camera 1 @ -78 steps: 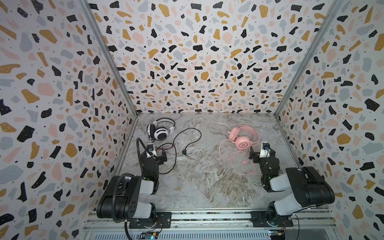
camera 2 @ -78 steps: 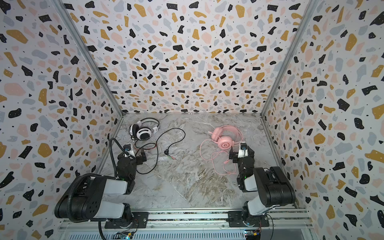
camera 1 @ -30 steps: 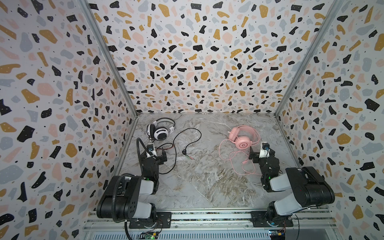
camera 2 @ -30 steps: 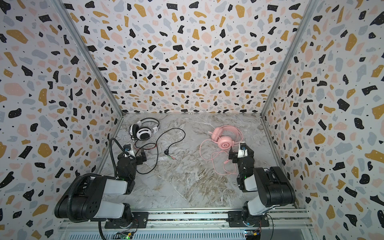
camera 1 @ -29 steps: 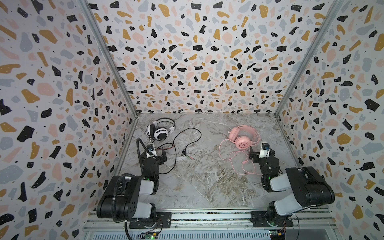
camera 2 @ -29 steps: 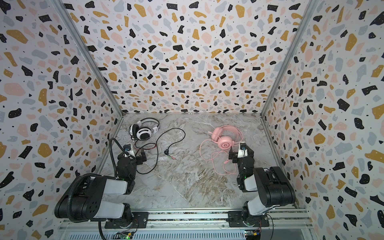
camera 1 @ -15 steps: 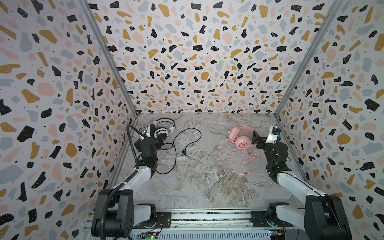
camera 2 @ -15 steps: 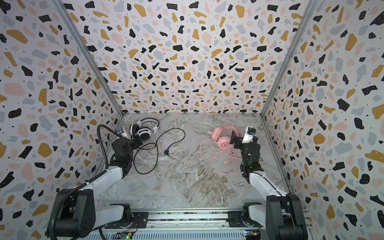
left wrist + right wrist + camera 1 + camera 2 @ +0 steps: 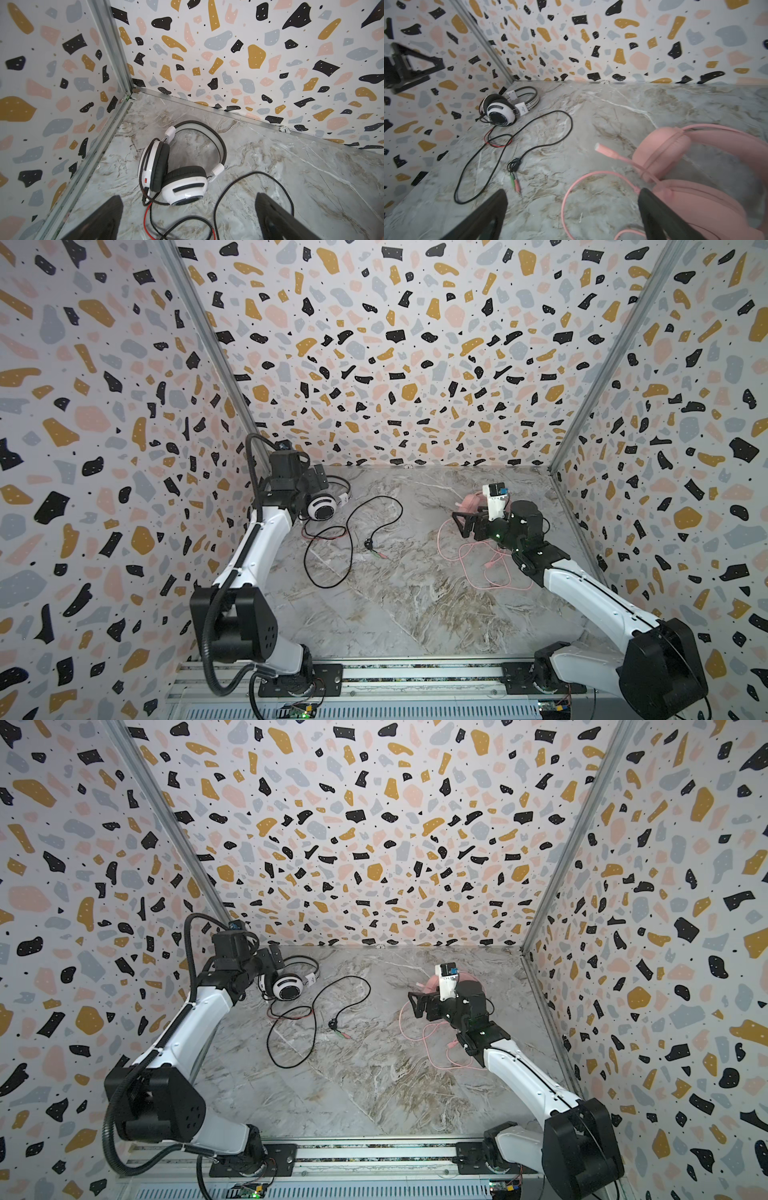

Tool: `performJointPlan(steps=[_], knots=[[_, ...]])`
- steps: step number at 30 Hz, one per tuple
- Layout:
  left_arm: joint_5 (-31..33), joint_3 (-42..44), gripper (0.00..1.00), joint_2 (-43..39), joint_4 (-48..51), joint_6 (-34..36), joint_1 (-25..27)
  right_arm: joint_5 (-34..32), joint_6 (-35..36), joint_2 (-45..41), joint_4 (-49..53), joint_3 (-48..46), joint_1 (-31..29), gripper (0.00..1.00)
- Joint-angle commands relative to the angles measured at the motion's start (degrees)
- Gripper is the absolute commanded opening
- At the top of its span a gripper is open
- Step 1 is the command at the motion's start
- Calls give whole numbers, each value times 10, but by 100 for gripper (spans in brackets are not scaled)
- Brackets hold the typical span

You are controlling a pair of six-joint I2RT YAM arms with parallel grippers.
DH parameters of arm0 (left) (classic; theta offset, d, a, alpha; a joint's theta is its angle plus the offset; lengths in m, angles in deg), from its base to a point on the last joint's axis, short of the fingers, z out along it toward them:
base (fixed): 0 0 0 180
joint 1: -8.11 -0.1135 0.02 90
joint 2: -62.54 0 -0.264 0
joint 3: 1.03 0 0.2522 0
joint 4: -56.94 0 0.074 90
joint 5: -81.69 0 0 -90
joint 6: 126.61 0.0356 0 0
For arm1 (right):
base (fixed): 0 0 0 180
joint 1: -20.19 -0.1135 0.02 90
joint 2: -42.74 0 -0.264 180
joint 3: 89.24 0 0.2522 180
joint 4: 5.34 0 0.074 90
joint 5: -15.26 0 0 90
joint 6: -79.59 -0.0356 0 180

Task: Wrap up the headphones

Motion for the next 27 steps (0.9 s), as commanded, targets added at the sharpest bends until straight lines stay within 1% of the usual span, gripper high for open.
performJointPlan(steps=[1,5,7,9,10,12,15,17,20,22,24,27], knots=[[-33,-71,100,80,88,8,-12,4,5,-16,71,24,-48,100],[1,-230,100,222,159,26,-21,-15,8,-28,110,27,-115,100],[1,-311,100,291,197,33,-29,-20,7,-39,122,19,-141,100],[-49,-371,98,350,205,31,-43,15,-10,-53,112,-9,-153,100],[-58,-393,98,371,207,24,-49,31,-19,-61,106,-23,-155,100],[-53,-449,97,419,220,15,-60,51,-37,-72,97,-49,-164,100],[-37,-509,95,468,243,11,-72,50,-38,-79,111,-64,-181,100],[-32,-499,93,476,232,11,-74,34,-29,-79,122,-66,-192,100],[-43,-463,90,479,217,12,-74,9,-18,-74,132,-63,-195,100],[-69,-443,87,478,221,16,-75,-1,-15,-69,138,-49,-195,100],[-95,-402,82,463,215,19,-75,-4,-15,-65,140,-34,-195,100],[-114,-304,76,413,188,12,-75,2,-19,-60,127,-21,-195,100]])
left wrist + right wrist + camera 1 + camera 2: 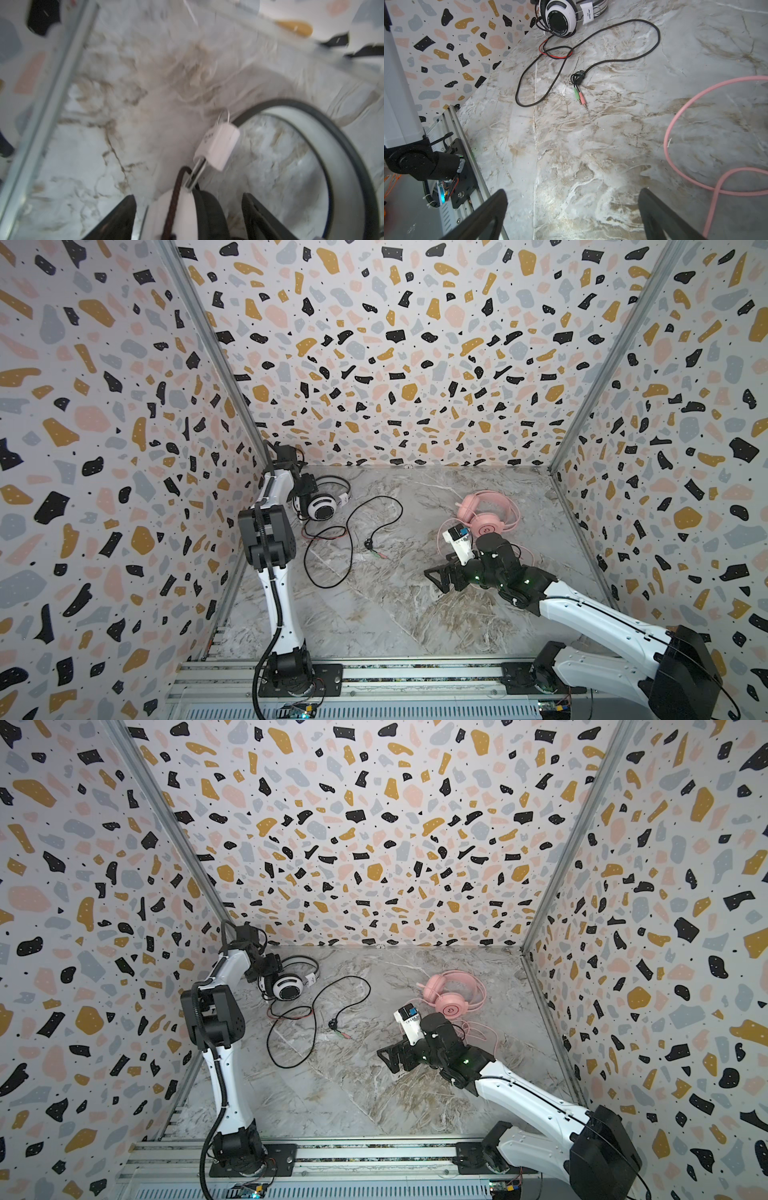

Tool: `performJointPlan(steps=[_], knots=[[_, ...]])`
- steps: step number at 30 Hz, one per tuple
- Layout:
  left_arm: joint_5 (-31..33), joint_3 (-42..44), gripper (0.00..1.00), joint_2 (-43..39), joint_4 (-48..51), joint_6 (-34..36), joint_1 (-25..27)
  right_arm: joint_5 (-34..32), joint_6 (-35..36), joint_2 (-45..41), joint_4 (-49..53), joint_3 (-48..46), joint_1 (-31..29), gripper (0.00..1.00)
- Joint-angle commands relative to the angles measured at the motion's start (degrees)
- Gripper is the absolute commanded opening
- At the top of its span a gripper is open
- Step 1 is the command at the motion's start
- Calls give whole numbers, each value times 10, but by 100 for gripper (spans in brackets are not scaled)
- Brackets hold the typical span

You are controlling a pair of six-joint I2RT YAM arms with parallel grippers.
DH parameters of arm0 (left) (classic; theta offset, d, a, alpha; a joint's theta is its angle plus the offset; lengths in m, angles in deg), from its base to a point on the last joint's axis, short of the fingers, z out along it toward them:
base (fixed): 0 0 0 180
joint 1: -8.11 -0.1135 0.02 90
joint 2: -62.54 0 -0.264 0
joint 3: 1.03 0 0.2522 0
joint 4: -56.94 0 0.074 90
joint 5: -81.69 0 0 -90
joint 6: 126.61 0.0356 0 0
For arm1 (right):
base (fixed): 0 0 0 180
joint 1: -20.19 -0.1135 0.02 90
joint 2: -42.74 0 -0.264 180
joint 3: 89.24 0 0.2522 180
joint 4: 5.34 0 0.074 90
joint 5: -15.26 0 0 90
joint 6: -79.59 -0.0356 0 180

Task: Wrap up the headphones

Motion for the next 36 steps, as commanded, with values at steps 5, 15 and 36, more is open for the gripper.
performJointPlan(steps=[5,15,36], knots=[[-103,281,74,-183,-92,-20,11,2,-4,6,3,54,-5,100],[-121,680,74,-481,-269,-149,97,-10,-14,-1,2,34,-7,100],[-40,631,100,-576,-151,-94,180,-25,-85,420,111,347,-10,100]])
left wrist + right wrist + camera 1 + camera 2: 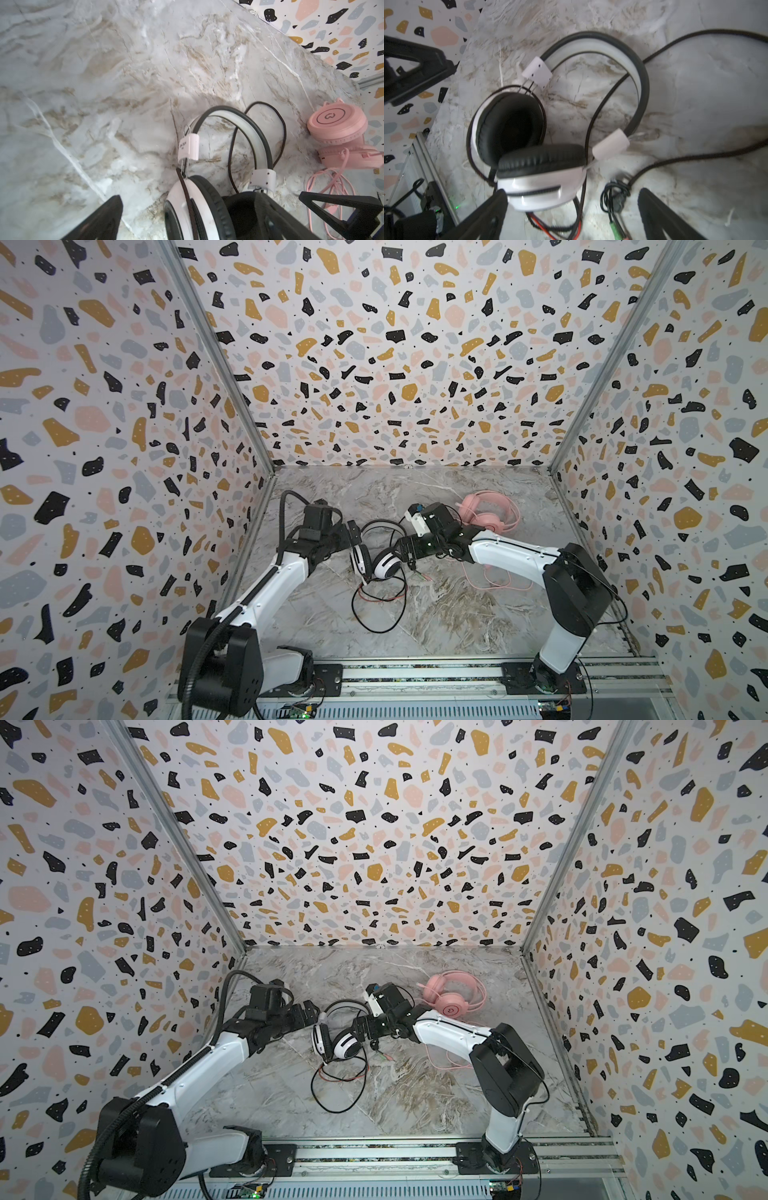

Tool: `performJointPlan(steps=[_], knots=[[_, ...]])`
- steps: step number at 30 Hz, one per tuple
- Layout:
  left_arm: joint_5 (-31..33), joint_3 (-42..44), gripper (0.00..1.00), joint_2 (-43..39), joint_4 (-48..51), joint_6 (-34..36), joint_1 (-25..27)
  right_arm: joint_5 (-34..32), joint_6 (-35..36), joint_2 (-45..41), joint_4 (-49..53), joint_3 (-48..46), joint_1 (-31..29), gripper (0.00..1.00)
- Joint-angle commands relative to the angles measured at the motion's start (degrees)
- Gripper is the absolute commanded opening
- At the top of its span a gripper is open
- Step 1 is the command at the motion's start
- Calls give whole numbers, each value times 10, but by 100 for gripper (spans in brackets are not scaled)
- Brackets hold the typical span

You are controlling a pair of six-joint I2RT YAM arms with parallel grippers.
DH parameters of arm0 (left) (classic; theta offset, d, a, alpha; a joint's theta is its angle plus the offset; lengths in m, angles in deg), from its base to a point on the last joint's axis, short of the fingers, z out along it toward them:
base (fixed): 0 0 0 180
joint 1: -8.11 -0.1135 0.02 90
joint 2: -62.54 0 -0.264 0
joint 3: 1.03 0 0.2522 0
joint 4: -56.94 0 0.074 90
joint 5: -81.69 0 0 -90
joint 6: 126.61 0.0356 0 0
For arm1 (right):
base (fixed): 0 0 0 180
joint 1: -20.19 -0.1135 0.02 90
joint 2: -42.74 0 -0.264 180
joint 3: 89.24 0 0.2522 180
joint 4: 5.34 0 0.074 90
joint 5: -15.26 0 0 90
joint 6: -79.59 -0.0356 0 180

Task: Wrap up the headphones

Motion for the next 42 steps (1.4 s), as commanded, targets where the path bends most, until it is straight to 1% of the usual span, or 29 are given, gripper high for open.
performJointPlan(steps=[1,3,5,9,12,13,17,19,22,24,26,30,33,37,40,42], knots=[[-6,-34,100,40,54,72,-11,-15,-20,34,57,43,-5,100],[-14,-36,100,56,49,85,-11,-4,-30,49,55,53,-15,100],[-20,-30,99,66,41,95,-11,-7,-31,59,60,66,-34,100],[-3,-1,99,80,25,126,-16,-24,-28,95,84,103,-67,100],[-4,14,99,91,27,142,-24,-62,-21,126,122,138,-86,99],[-14,14,99,90,30,146,-29,-66,-20,132,133,148,-88,99],[-26,15,99,75,20,148,-39,-64,-24,125,140,165,-91,99],[-32,17,99,70,18,147,-40,-68,-19,120,164,193,-94,99],[-42,20,100,67,19,150,-43,-87,-14,103,191,220,-103,99],[-37,20,100,63,22,149,-53,-91,-17,91,196,226,-111,99],[-47,26,100,53,14,142,-68,-93,-23,88,200,226,-120,99],[-74,36,100,38,-3,132,-99,-89,-33,117,202,225,-130,99],[-77,38,100,30,-4,135,-109,-120,-31,143,211,239,-140,99],[-81,43,100,25,-7,135,-111,-153,-27,162,221,245,-133,99],[-84,42,100,27,-8,133,-110,-148,-22,161,228,234,-106,99],[-85,42,100,27,-7,133,-111,-164,-19,143,225,216,-90,99]])
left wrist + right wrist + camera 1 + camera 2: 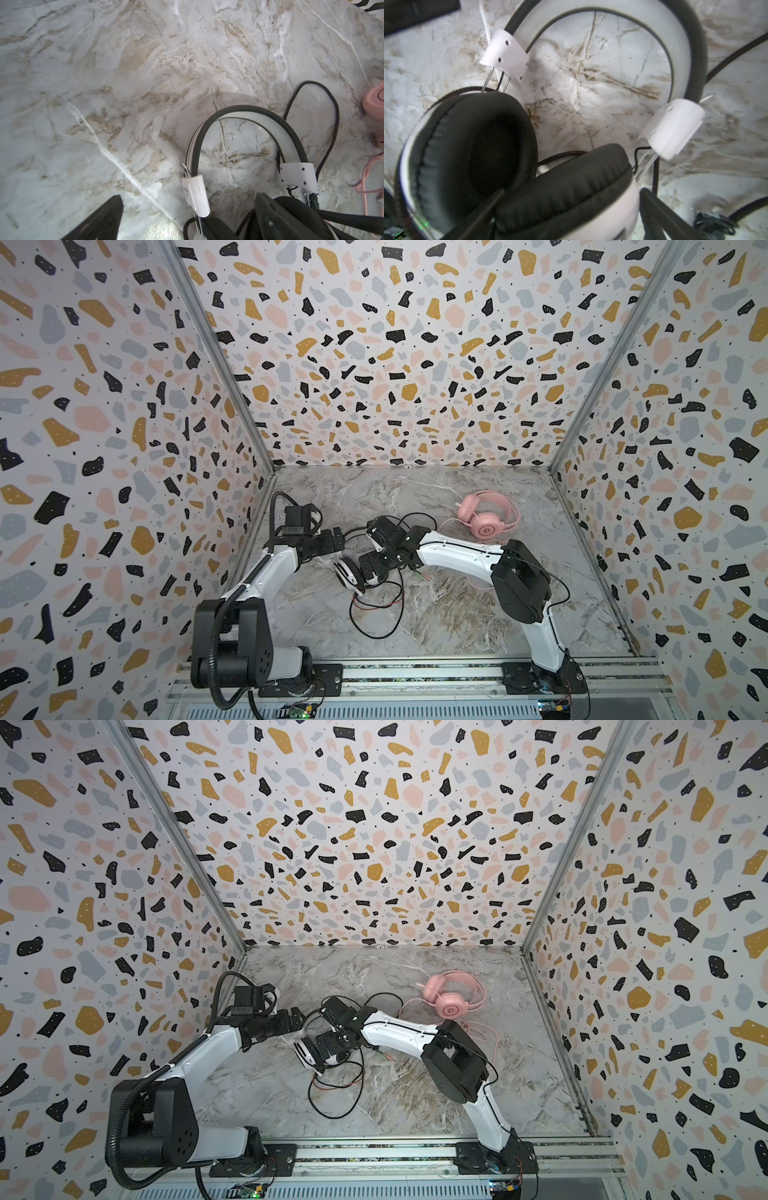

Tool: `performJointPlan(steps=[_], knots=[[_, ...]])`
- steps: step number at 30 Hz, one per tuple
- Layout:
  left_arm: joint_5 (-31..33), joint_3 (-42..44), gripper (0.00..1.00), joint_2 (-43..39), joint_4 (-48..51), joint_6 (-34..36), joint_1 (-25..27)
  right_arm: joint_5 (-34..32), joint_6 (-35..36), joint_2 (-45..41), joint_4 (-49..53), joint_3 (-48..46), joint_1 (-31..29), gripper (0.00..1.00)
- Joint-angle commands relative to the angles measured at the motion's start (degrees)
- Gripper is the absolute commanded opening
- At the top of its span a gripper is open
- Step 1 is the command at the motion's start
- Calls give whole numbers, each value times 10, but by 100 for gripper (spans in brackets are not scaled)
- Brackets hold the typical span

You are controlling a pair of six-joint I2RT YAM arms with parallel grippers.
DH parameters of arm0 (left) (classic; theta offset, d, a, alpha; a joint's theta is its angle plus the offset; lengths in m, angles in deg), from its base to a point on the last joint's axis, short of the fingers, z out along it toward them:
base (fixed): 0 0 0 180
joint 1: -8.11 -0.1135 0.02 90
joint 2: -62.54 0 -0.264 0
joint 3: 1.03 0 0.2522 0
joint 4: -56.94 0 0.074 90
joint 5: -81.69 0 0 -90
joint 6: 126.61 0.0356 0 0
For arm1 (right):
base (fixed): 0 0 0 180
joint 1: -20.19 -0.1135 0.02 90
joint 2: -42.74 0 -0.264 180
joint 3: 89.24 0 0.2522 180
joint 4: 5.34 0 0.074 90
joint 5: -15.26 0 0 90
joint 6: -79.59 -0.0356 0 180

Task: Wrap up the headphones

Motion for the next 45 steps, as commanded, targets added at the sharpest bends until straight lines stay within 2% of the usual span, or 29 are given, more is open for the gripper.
performJointPlan(steps=[1,4,8,11,19,22,24,27,34,40,45], knots=[[-13,6,100,-7,-11,-4,-2,-56,9,-27,34,-19,37,99],[-17,6,99,-5,-14,-5,-2,-53,12,-36,33,-26,46,98],[-24,6,97,-3,-16,-8,-2,-37,15,-10,30,-4,39,91],[-24,9,97,-3,-17,-9,-2,-56,20,11,31,14,31,91],[-24,9,97,3,-14,-8,-2,-101,57,93,72,135,36,89],[-32,8,96,6,-12,-4,-2,-102,69,106,87,157,36,78],[-33,8,96,6,-13,-4,-2,-111,75,102,89,153,37,65],[-28,9,96,4,-16,-5,-2,-129,87,74,67,118,37,55],[-23,17,96,-16,-30,-13,-2,-137,108,-70,-65,-35,40,49],[-74,25,95,-21,-49,-21,-2,-130,130,-195,-150,-150,41,47],[-145,46,92,-28,-100,-45,3,-101,123,-268,-201,-227,55,47]])
